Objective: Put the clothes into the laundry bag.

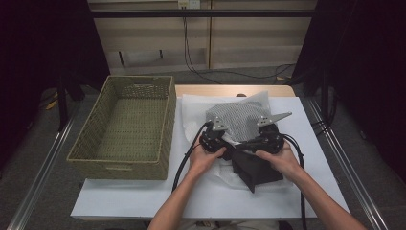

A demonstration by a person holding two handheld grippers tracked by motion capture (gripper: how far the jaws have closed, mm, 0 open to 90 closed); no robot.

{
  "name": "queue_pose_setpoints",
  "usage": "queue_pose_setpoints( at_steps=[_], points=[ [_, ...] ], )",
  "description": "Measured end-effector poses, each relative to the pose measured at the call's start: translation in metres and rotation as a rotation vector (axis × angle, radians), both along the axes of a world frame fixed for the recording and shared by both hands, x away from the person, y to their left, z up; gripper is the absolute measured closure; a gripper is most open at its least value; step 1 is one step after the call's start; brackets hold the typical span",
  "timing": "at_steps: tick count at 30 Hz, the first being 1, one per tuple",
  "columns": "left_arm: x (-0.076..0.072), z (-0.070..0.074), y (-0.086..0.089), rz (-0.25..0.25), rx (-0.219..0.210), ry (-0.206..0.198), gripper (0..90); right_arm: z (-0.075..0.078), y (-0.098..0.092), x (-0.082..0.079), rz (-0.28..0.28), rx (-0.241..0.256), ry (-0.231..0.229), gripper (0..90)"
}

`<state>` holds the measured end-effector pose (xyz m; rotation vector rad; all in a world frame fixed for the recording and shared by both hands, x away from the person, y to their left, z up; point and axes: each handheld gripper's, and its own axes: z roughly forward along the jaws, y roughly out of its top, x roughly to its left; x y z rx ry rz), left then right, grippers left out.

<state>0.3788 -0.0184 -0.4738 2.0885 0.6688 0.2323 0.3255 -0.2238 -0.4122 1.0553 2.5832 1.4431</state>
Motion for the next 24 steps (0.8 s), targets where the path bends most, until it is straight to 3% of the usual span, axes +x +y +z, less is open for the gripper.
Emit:
queue_pose_setpoints(
  at_steps=[1,4,11,16,20,24],
  points=[
    [-0.001,0.002,0.001,0.003,0.016,0.000,83.1,-0.001,0.000,0.000,-0.002,-0.003,0.001,89.6],
    [-0.005,0.006,0.002,-0.010,0.009,0.006,79.2,-0.001,0.000,0.000,-0.003,-0.005,-0.002,89.6],
    [-0.029,0.016,0.018,-0.058,-0.002,0.000,59.4,-0.003,-0.004,0.003,-0.014,-0.006,0.005,89.5],
    [-0.039,0.024,0.029,-0.077,-0.026,0.018,47.4,-0.001,-0.002,0.002,-0.008,-0.010,-0.013,89.5],
    [-0.051,0.030,0.040,-0.085,-0.025,0.002,41.3,-0.002,-0.003,0.003,-0.015,-0.008,-0.018,89.5],
    [-0.061,0.039,0.054,-0.084,-0.043,-0.019,40.8,-0.002,-0.004,0.003,-0.022,-0.007,-0.034,89.4]
  ],
)
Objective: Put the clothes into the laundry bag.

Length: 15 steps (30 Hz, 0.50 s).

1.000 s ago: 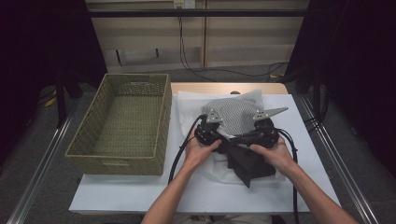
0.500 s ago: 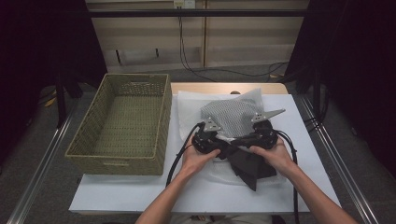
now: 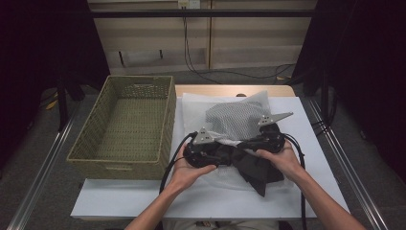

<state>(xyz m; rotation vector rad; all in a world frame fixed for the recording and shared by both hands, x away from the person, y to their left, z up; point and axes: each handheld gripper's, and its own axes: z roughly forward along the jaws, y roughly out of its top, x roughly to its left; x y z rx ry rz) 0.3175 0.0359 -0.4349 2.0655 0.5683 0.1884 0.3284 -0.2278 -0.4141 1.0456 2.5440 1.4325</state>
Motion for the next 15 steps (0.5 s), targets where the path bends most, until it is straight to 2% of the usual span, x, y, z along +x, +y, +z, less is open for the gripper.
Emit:
queue_pose_setpoints(
  at_steps=[2,4,6,9,11,15],
  points=[
    [-0.006,0.003,0.004,0.006,-0.006,-0.005,40.6,0.000,0.000,0.000,-0.003,-0.002,-0.010,89.4],
    [-0.013,0.004,0.007,-0.008,-0.007,-0.022,40.6,0.000,0.000,0.000,-0.008,-0.003,-0.026,89.4],
    [-0.020,0.004,0.005,-0.025,-0.020,-0.023,40.6,0.000,0.000,-0.001,-0.007,-0.005,-0.032,89.3],
    [-0.027,0.006,-0.003,-0.057,-0.033,-0.028,40.6,0.000,0.001,-0.001,-0.009,-0.006,-0.037,89.4],
    [-0.031,0.007,-0.010,-0.083,-0.052,-0.017,40.6,0.000,0.001,0.000,-0.010,-0.011,-0.039,89.3],
    [-0.036,0.004,-0.029,-0.136,-0.017,-0.020,40.5,0.000,0.000,0.000,-0.011,-0.011,-0.035,89.4]
  ],
)
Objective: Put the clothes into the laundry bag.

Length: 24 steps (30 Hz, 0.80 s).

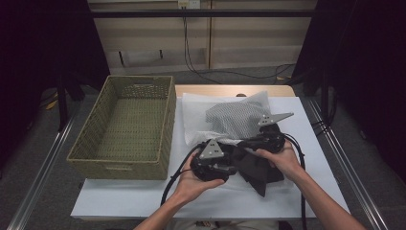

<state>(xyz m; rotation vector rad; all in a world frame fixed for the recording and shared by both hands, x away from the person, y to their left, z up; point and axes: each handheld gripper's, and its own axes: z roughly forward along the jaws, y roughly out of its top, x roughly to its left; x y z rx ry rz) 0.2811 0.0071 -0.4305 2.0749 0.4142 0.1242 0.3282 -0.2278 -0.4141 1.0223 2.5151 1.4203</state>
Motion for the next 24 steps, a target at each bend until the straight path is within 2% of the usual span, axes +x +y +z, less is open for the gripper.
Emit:
queue_pose_setpoints(
  at_steps=[2,3,5,8,9,11,12,13,16,18,20,21,24],
  points=[
    [0.000,-0.004,-0.010,-0.015,-0.001,0.002,38.6,0.000,0.000,0.000,0.000,0.001,0.000,89.4],
    [0.002,-0.005,-0.014,-0.022,0.021,-0.005,37.0,0.000,0.000,0.000,0.001,0.003,0.000,89.3],
    [0.004,-0.008,-0.024,-0.028,0.006,0.015,33.0,0.000,0.000,0.000,0.002,0.001,-0.001,89.3],
    [0.005,-0.010,-0.037,-0.049,-0.016,0.024,30.4,0.001,0.000,0.000,0.000,-0.002,0.002,89.3],
    [0.005,-0.009,-0.039,-0.062,0.010,0.012,30.2,0.001,0.000,0.000,0.001,-0.002,0.001,89.3],
    [0.004,-0.011,-0.046,-0.087,-0.018,0.021,29.8,0.001,0.000,0.000,-0.003,-0.004,0.002,89.3],
    [0.004,-0.011,-0.048,-0.091,0.003,0.022,29.1,0.001,0.000,0.000,-0.005,-0.005,0.002,89.3],
    [0.005,-0.013,-0.052,-0.106,-0.017,0.028,28.4,0.002,0.000,0.000,-0.006,-0.007,0.002,89.4],
    [0.012,-0.023,-0.058,-0.072,0.020,0.060,29.7,0.002,-0.001,-0.001,-0.007,-0.008,-0.002,89.3],
    [0.019,-0.027,-0.057,-0.038,0.062,0.064,52.1,0.002,-0.001,-0.001,-0.005,-0.010,-0.002,89.4],
    [0.028,-0.032,-0.051,-0.003,0.063,0.072,75.0,0.002,-0.001,-0.001,-0.005,-0.011,-0.004,89.4],
    [0.032,-0.032,-0.048,0.009,0.071,0.078,83.4,0.003,-0.001,-0.001,-0.003,-0.007,-0.007,89.4],
    [0.042,-0.033,-0.042,0.056,0.089,0.069,87.0,0.004,-0.002,-0.001,-0.011,-0.001,0.000,89.4]
  ],
)
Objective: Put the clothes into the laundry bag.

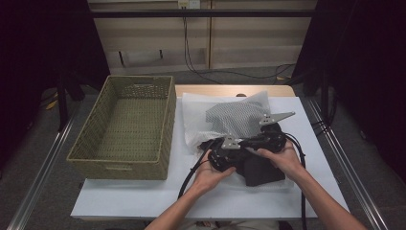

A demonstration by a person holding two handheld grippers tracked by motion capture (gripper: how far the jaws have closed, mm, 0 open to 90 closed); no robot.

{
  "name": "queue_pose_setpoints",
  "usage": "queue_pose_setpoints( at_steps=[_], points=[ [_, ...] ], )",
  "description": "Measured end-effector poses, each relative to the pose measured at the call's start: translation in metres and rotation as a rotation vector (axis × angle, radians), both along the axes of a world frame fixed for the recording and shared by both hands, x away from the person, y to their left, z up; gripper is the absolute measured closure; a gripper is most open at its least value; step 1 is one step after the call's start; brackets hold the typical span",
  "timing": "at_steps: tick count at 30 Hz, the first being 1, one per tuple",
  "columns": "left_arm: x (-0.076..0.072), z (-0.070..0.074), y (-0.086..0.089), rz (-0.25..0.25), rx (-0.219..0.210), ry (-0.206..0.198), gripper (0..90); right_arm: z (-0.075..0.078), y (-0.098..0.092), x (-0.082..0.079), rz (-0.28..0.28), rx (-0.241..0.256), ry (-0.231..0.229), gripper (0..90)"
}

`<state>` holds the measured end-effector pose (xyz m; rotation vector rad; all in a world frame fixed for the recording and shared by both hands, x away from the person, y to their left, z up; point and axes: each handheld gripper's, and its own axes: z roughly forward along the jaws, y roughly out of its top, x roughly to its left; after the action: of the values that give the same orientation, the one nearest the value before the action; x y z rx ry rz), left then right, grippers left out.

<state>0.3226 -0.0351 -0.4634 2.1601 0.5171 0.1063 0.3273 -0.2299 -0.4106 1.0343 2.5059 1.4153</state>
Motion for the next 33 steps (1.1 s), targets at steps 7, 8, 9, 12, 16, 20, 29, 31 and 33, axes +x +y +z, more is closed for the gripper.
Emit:
queue_pose_setpoints(
  at_steps=[7,8,9,12,16,20,29,31,33],
  points=[
    [0.018,-0.005,0.005,0.080,-0.050,0.001,87.5,0.011,0.000,-0.003,0.014,0.018,-0.006,89.5],
    [0.019,-0.003,0.005,0.088,-0.038,-0.009,87.6,0.013,-0.001,-0.004,0.016,0.025,-0.011,89.5],
    [0.021,-0.002,0.005,0.096,-0.045,-0.011,87.6,0.015,0.000,-0.005,0.021,0.031,-0.011,89.5],
    [0.027,0.004,0.005,0.119,-0.056,-0.029,87.7,0.016,0.002,-0.007,0.033,0.031,-0.011,89.5],
    [0.035,0.010,0.004,0.141,-0.052,-0.049,87.8,0.017,0.003,-0.008,0.036,0.037,-0.006,89.6],
    [0.043,0.020,0.005,0.170,-0.067,-0.074,87.9,0.023,0.002,-0.009,0.035,0.061,-0.016,89.6],
    [0.068,0.010,0.007,0.252,-0.047,-0.085,87.7,0.021,0.001,-0.009,0.040,0.065,0.003,89.7],
    [0.071,0.004,0.007,0.258,-0.018,-0.093,87.4,0.017,0.000,-0.007,0.040,0.055,0.013,89.7],
    [0.073,0.001,0.007,0.270,-0.026,-0.073,87.2,0.013,0.000,-0.006,0.036,0.047,0.023,89.6]
  ],
)
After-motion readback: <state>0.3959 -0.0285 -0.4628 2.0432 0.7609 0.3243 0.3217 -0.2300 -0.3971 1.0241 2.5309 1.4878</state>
